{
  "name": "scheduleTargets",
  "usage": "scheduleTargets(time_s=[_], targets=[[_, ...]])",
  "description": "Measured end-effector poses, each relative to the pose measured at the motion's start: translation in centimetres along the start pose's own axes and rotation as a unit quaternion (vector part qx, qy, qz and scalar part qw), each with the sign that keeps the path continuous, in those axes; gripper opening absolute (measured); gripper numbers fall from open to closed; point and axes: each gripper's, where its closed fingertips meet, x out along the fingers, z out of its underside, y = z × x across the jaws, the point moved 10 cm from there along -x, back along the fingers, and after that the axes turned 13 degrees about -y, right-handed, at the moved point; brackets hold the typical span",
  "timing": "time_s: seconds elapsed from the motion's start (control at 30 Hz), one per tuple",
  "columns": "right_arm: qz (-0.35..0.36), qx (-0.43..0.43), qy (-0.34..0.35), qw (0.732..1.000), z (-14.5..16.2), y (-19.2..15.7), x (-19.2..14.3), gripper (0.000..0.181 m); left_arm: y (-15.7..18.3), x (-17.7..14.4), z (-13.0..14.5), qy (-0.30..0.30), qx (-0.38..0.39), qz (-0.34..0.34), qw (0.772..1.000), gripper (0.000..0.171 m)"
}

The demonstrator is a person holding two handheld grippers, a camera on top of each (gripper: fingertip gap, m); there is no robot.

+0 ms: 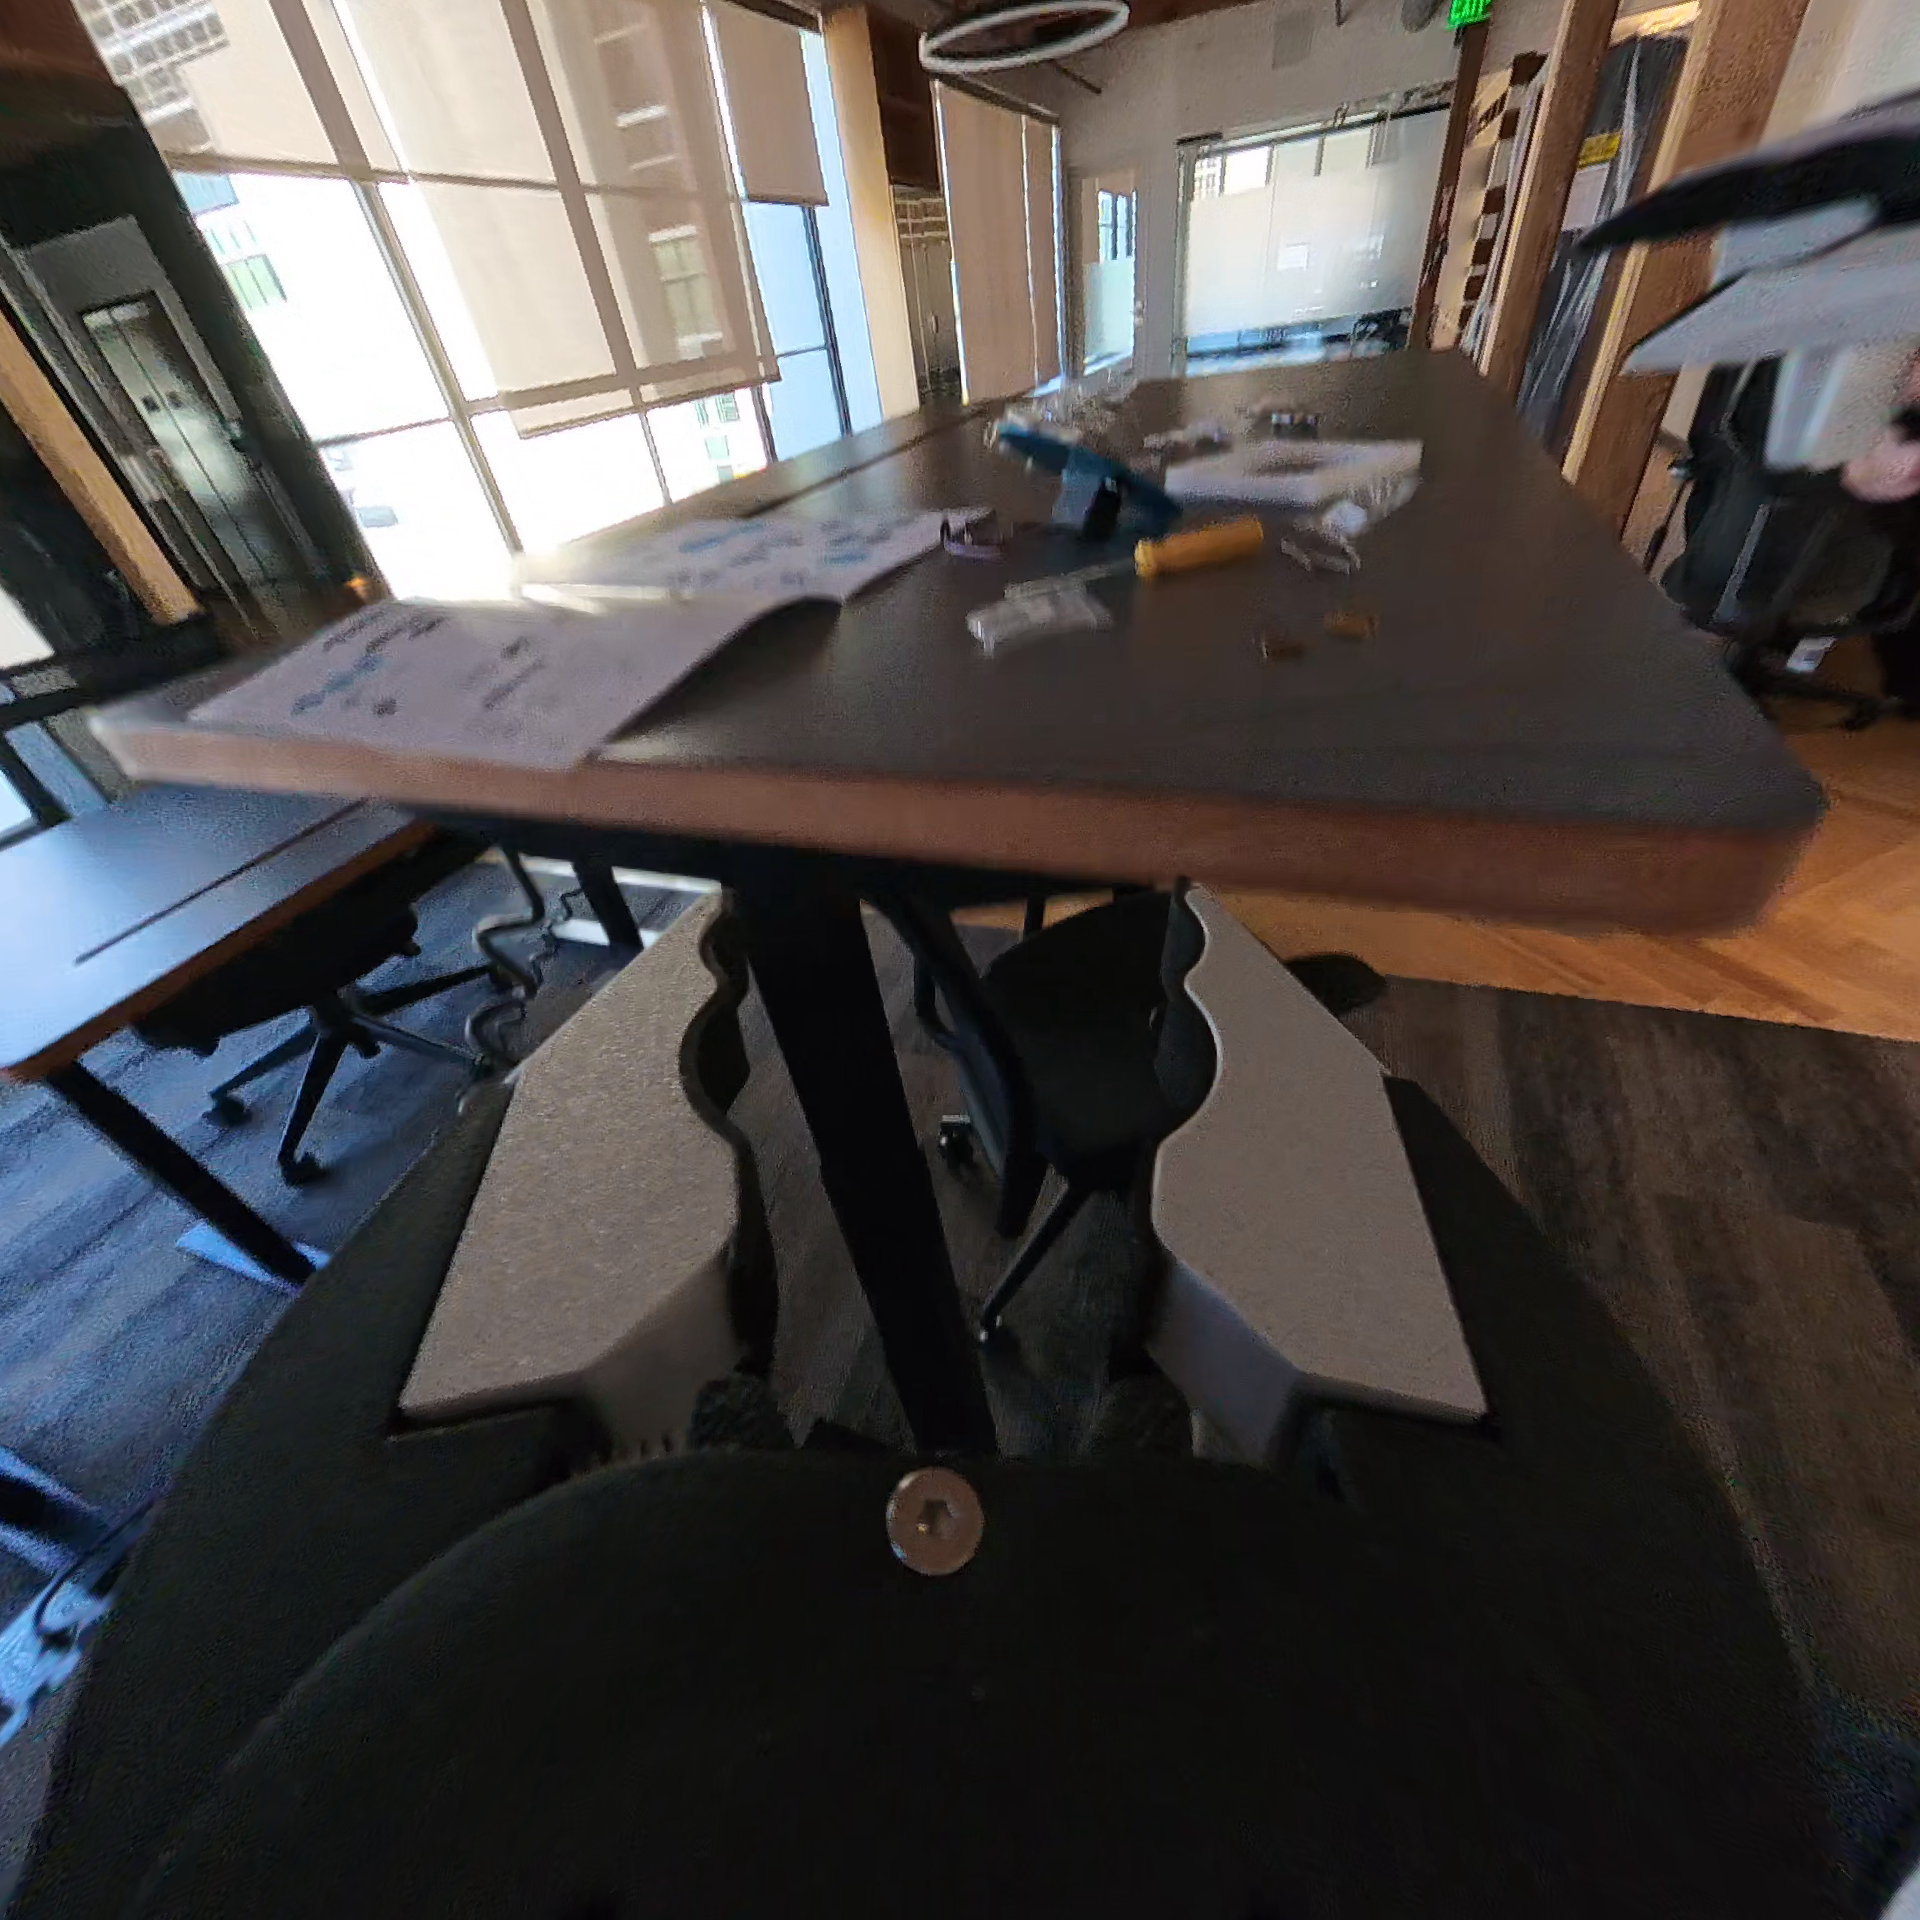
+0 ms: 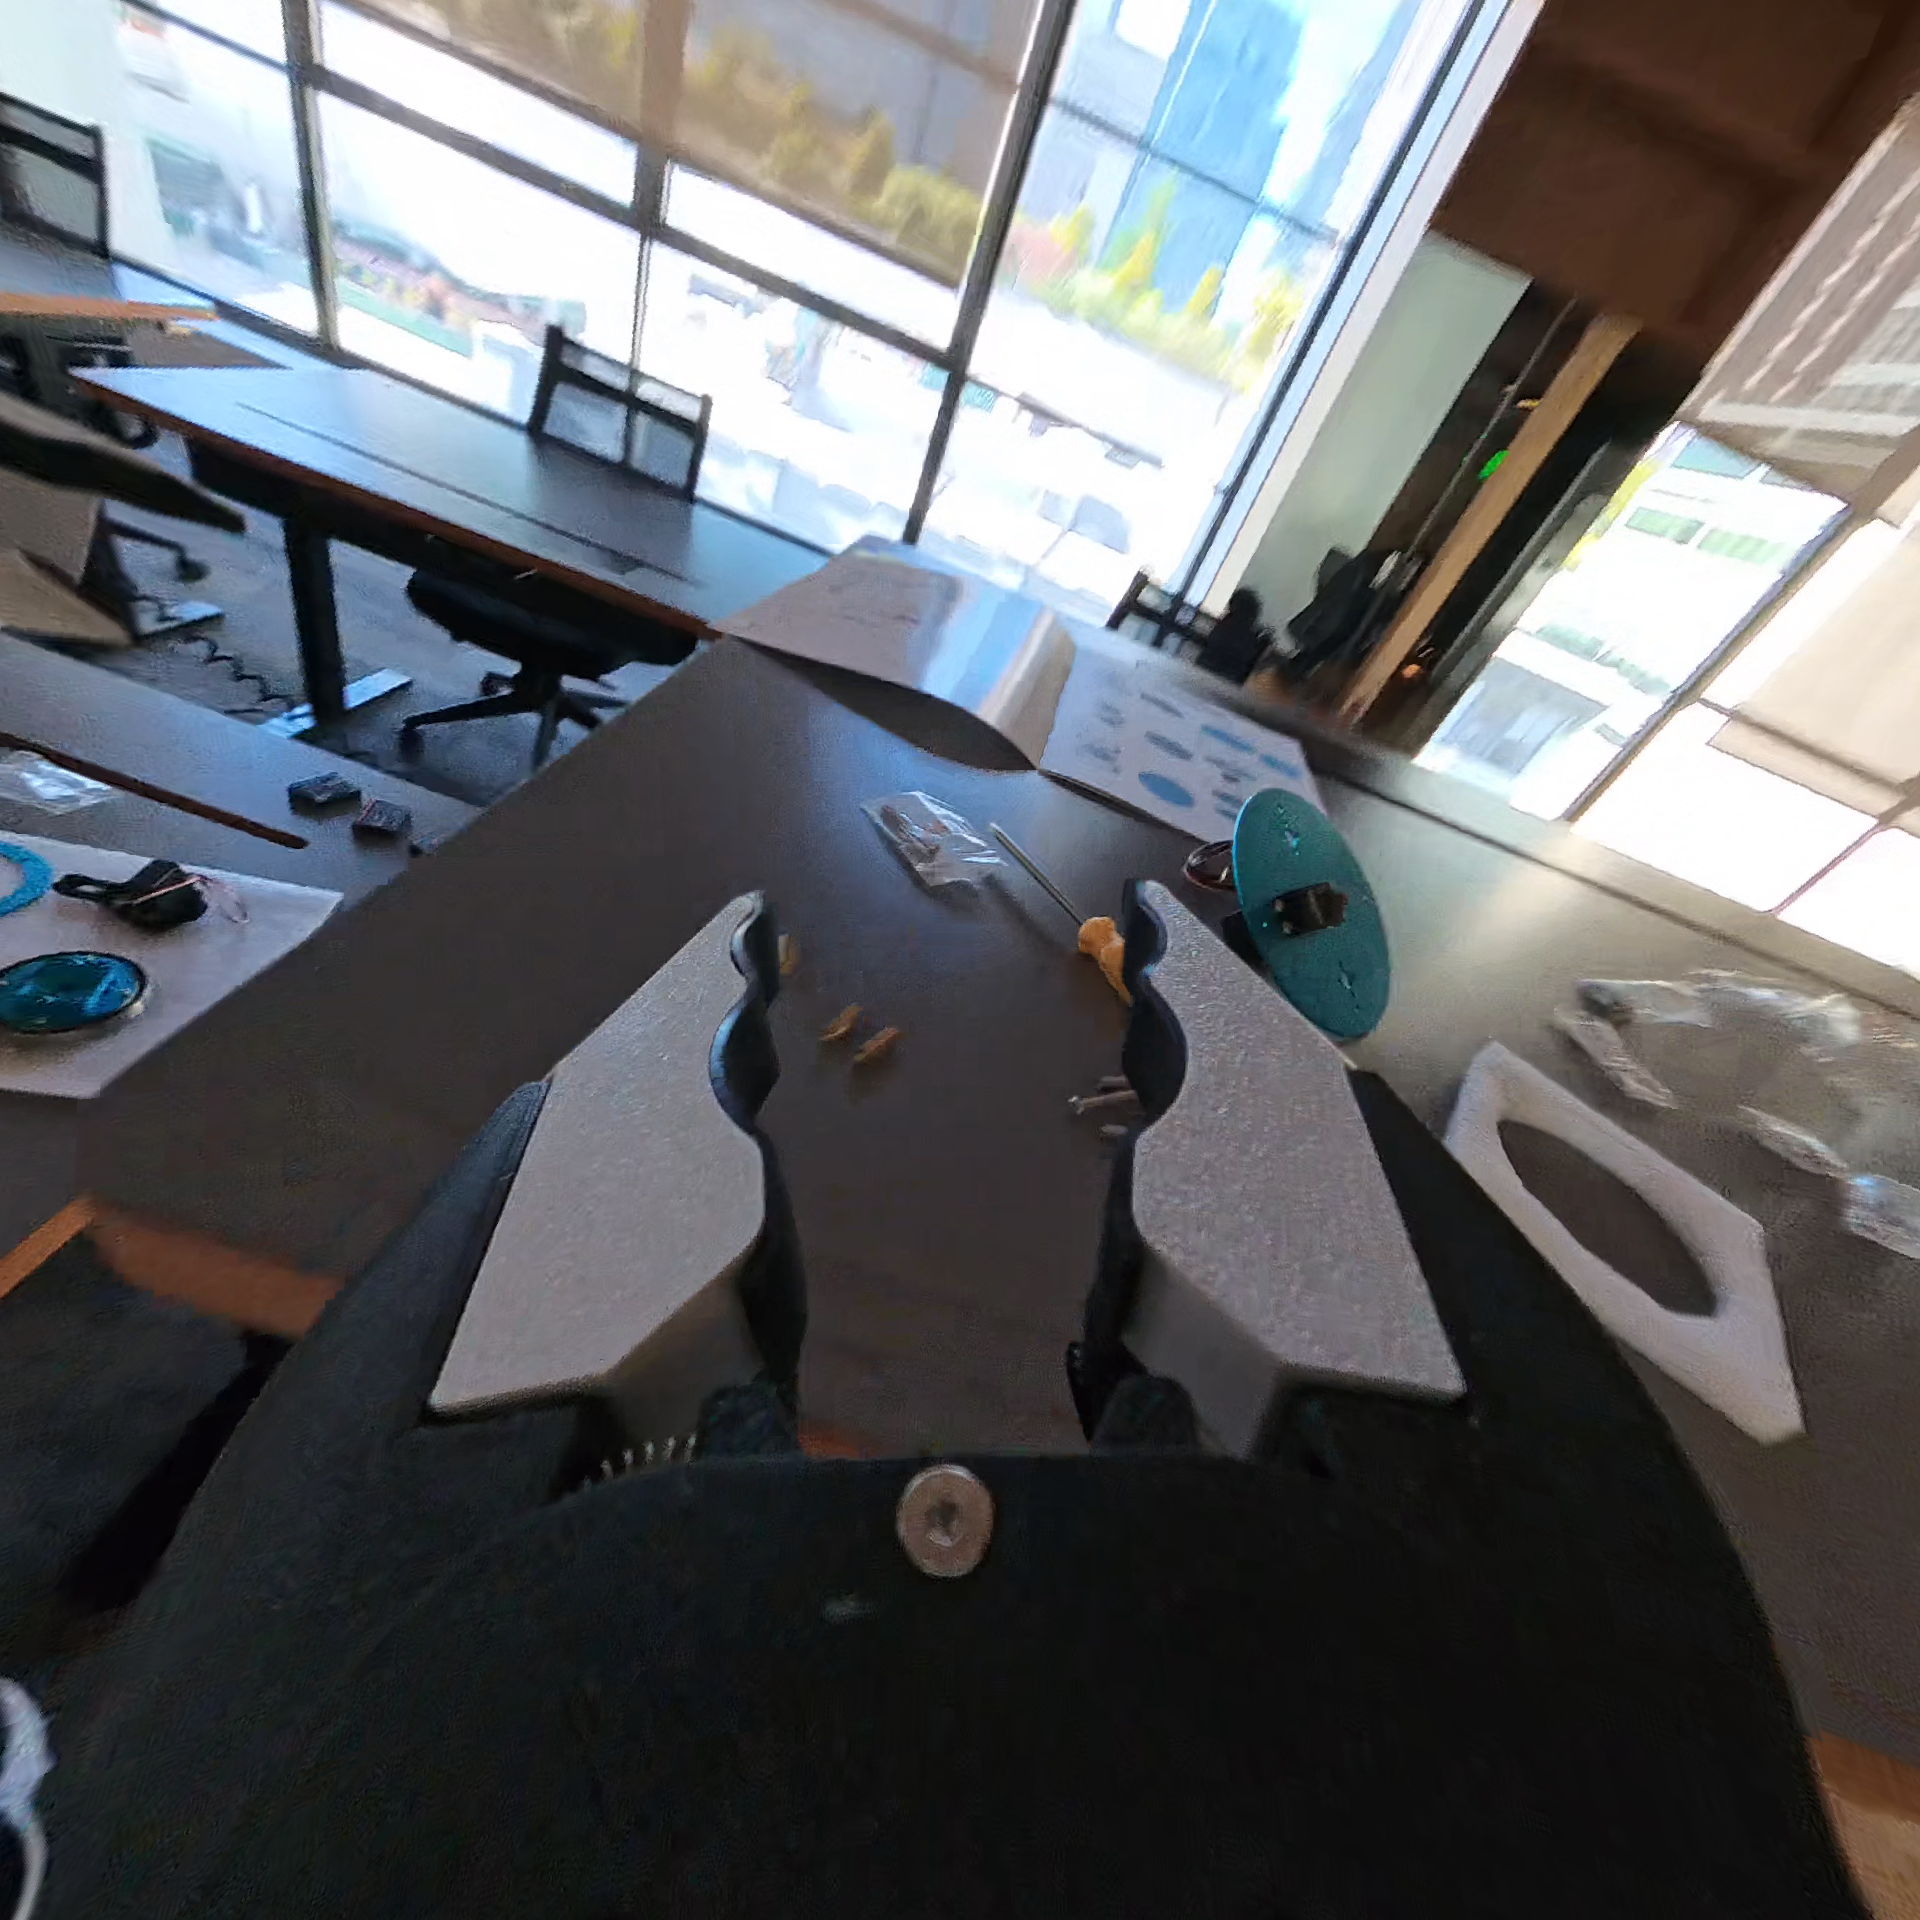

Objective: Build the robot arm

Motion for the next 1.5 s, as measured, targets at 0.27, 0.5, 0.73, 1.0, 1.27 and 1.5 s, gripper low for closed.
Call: scheduleTargets(time_s=[0.27, 0.5, 0.73, 1.0, 1.27, 1.5], targets=[[-0.127, 0.047, -0.036, 0.99, -1.1, 10.4, 7.2, 0.057, -5.4, 8.2, -10.8, -0.098, -0.005, 0.003, 0.995, 0.068], [-0.101, -0.078, -0.045, 0.991, -4.4, 10.4, 11.3, 0.057, -13.7, 9.6, -8.9, -0.139, -0.13, -0.031, 0.981, 0.061], [-0.064, -0.062, -0.065, 0.994, -7.2, 8.6, 15.0, 0.053, -13.9, 7.6, -4.3, -0.083, -0.299, 0.021, 0.95, 0.06], [-0.079, 0.032, -0.121, 0.989, -9.9, 10.2, 21.6, 0.049, -10.1, 11.4, -7.1, -0.046, -0.236, -0.003, 0.971, 0.053], [-0.216, -0.026, -0.197, 0.956, -7.9, 6.5, 27.7, 0.057, -14.4, 17.0, -6.2, -0.143, -0.201, -0.097, 0.964, 0.076], [-0.168, -0.107, -0.28, 0.939, -6.9, 4.4, 33.1, 0.05, -19.8, 19.0, -2.9, -0.097, -0.388, 0.052, 0.915, 0.066]])
